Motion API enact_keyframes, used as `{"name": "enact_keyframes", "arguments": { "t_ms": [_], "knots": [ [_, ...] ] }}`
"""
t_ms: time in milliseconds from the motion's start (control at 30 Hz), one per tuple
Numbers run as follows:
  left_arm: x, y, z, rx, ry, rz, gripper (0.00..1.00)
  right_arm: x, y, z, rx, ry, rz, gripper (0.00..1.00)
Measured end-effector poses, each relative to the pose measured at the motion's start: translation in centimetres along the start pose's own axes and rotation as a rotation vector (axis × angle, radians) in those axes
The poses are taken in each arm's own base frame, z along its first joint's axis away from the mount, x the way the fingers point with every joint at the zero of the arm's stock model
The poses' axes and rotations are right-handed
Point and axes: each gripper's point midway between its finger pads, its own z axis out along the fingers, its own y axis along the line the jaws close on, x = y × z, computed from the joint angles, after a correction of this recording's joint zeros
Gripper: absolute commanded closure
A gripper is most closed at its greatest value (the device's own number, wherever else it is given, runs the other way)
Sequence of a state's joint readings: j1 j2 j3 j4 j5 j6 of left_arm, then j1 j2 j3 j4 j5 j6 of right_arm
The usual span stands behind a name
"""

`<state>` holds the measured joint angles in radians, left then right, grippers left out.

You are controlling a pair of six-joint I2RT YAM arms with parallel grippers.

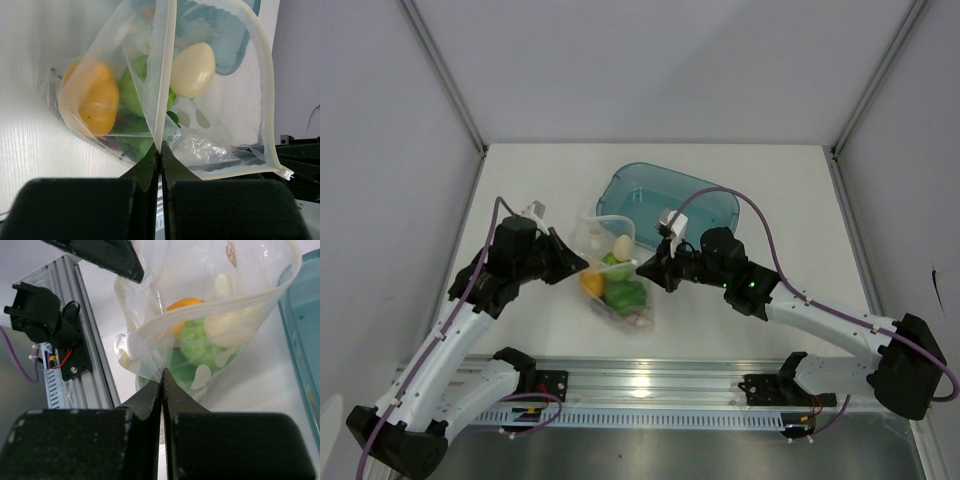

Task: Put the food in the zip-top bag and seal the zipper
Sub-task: Adjust the zipper food storage bag at the center of the board.

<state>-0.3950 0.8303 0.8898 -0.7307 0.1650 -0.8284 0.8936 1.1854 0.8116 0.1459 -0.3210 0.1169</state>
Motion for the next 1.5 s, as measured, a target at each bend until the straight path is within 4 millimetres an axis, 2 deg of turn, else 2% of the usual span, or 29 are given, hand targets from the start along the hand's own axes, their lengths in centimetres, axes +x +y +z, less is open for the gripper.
{"name": "enact_keyframes", "arguments": {
  "t_ms": [100,133,200,267,333,500,567,633,667,800,867,900,933,1000,1033,1133,1233,1300,1367,1500],
  "knots": [
    [-0.2,-0.3,-0.4,0.004,-0.001,0.007,0.99,0.1,0.5,0.0,-0.035,0.006,-0.002,1.0],
    [-0.2,-0.5,-0.6,0.007,-0.001,0.007,0.99,0.2,0.7,0.0,-0.044,0.01,-0.003,0.87],
    [-0.3,-0.8,-1.1,0.011,0.002,-0.005,0.99,0.5,0.8,0.1,-0.057,0.018,0.0,0.77],
    [-0.3,-1.6,-1.8,0.035,0.005,-0.026,0.99,0.7,0.9,0.4,-0.066,0.025,0.001,0.6],
    [-0.2,-2.3,-2.5,0.065,0.009,-0.05,0.99,1.0,1.1,0.7,-0.073,0.027,0.001,0.53],
    [0.0,-3.6,-4.2,0.132,-0.005,-0.117,0.99,1.5,1.4,2.2,-0.064,0.009,0.011,0.48],
    [0.1,-3.7,-4.8,0.155,-0.014,-0.132,1.0,1.9,1.3,2.9,-0.047,-0.001,0.026,0.55],
    [0.3,-3.8,-5.1,0.166,-0.016,-0.14,0.99,2.6,1.1,3.6,-0.031,0.0,0.043,0.91],
    [0.3,-3.9,-5.1,0.17,-0.014,-0.143,0.99,2.9,0.9,4.0,-0.021,0.002,0.052,0.99],
    [0.7,-3.7,-4.6,0.163,0.013,-0.146,0.99,3.7,0.5,4.9,0.016,0.007,0.087,1.0],
    [0.9,-3.4,-4.3,0.153,0.021,-0.14,0.96,3.6,0.3,4.9,0.03,0.007,0.088,1.0],
    [1.0,-3.3,-4.1,0.147,0.024,-0.135,0.91,3.6,0.2,4.8,0.038,0.012,0.085,1.0],
    [1.0,-3.1,-4.0,0.141,0.025,-0.127,0.77,3.6,0.1,4.7,0.043,0.017,0.082,1.0],
    [0.9,-2.8,-3.9,0.128,0.019,-0.104,0.57,2.9,-0.1,4.0,0.05,0.024,0.074,1.0],
    [0.8,-2.4,-3.7,0.111,0.007,-0.084,0.41,2.4,-0.3,3.5,0.048,0.021,0.07,1.0],
    [0.5,-1.3,-3.5,0.066,-0.02,-0.042,0.27,-0.3,-1.0,1.6,0.045,-0.003,0.043,1.0],
    [0.0,-0.8,-3.7,0.04,-0.042,0.017,0.24,-2.5,-1.3,0.0,0.021,-0.003,0.005,1.0],
    [-0.5,-1.4,-4.1,0.062,-0.056,0.069,0.22,-3.3,-1.4,-0.9,-0.008,0.015,-0.017,1.0],
    [-1.3,-3.1,-4.8,0.124,-0.077,0.131,0.22,-3.5,-1.1,-1.5,-0.048,0.047,-0.039,1.0],
    [-2.7,-7.9,-6.7,0.311,-0.104,0.253,0.22,-2.7,0.1,-2.0,-0.149,0.141,-0.055,1.0]
  ]
}}
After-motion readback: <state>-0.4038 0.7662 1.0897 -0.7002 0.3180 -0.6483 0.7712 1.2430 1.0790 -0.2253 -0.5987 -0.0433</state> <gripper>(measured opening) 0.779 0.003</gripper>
